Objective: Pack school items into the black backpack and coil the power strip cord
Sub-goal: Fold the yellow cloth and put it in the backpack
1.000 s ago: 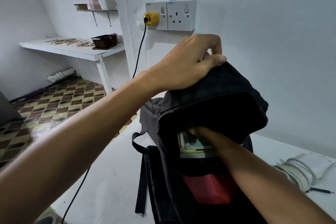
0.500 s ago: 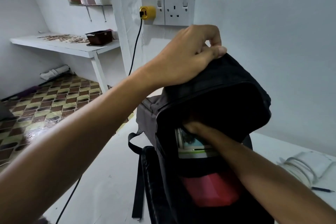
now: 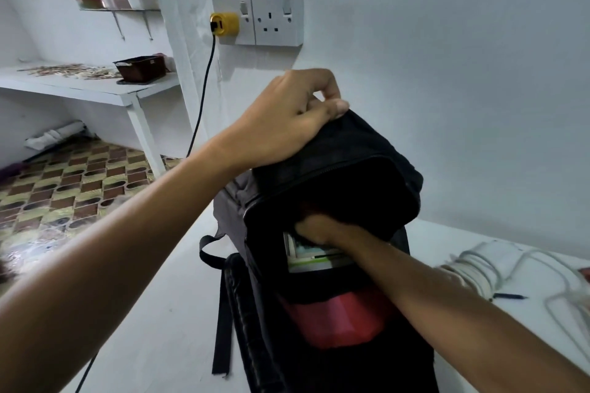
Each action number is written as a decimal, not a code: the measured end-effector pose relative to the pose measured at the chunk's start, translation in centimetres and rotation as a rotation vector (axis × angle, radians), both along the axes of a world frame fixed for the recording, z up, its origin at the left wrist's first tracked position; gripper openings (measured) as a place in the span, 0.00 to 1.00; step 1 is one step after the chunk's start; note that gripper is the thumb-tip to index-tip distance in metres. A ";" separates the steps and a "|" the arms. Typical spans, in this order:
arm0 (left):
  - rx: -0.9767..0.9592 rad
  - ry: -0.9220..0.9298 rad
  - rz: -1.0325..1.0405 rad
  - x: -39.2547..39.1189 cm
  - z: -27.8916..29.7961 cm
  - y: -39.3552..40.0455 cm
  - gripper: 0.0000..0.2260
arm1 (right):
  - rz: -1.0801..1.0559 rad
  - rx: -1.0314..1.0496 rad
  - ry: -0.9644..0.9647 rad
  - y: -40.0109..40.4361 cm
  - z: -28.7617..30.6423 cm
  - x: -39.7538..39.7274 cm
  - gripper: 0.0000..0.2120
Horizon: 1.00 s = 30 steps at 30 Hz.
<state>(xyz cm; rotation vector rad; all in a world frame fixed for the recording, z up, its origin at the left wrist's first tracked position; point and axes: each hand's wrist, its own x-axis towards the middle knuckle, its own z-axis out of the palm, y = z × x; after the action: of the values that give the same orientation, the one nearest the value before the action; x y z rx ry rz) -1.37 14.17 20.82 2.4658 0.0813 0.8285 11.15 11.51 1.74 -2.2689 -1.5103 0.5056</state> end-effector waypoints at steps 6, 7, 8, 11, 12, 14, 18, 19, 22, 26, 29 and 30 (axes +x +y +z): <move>-0.123 0.024 -0.064 -1.5 -2.2 -0.1 0.09 | 0.138 0.175 -0.065 -5.8 0.5 -3.6 0.14; -0.153 0.026 -0.080 -1.9 -2.8 -0.2 0.09 | 0.162 0.195 -0.037 -7.1 0.4 -4.3 0.14; -0.180 0.029 -0.089 -2.2 -3.3 -0.2 0.09 | 0.183 0.214 -0.009 -8.2 0.3 -4.8 0.13; -0.234 0.052 -0.088 -3.1 -4.9 -0.4 0.11 | 0.207 0.234 0.072 -11.5 0.0 -5.9 0.09; -0.251 0.072 -0.088 -3.4 -5.3 -0.5 0.12 | 0.209 0.236 0.094 -12.4 0.1 -6.2 0.08; -0.296 0.132 -0.089 -4.2 -6.2 -1.2 0.12 | 0.221 0.247 0.126 -14.4 0.2 -6.8 0.07; -0.337 0.318 -0.102 -5.3 -8.7 -2.6 0.10 | 0.231 0.304 0.146 -18.2 -0.2 -7.2 0.05; -0.335 0.373 -0.101 -5.5 -9.8 -3.0 0.11 | 0.226 0.311 0.144 -19.2 -0.6 -7.1 0.05; -0.315 0.532 -0.058 -6.1 -13.3 -3.8 0.12 | 0.232 0.342 0.130 -22.5 -2.0 -7.2 0.06; -0.143 0.729 0.095 -6.3 -17.5 -5.6 0.13 | 0.206 0.378 0.138 -26.9 -2.8 -7.1 0.06; 0.147 0.848 0.211 -5.5 -19.0 -8.6 0.13 | 0.151 0.466 0.166 -29.9 -2.9 -6.6 0.06; 0.215 0.862 0.248 -5.2 -19.0 -9.8 0.12 | 0.118 0.481 0.178 -30.8 -2.9 -6.2 0.06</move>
<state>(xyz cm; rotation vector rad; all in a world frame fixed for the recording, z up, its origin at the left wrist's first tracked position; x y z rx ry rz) -6.55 4.33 1.80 2.8747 0.6376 -0.2073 4.92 -19.25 -1.20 -1.7319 -1.4903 0.3209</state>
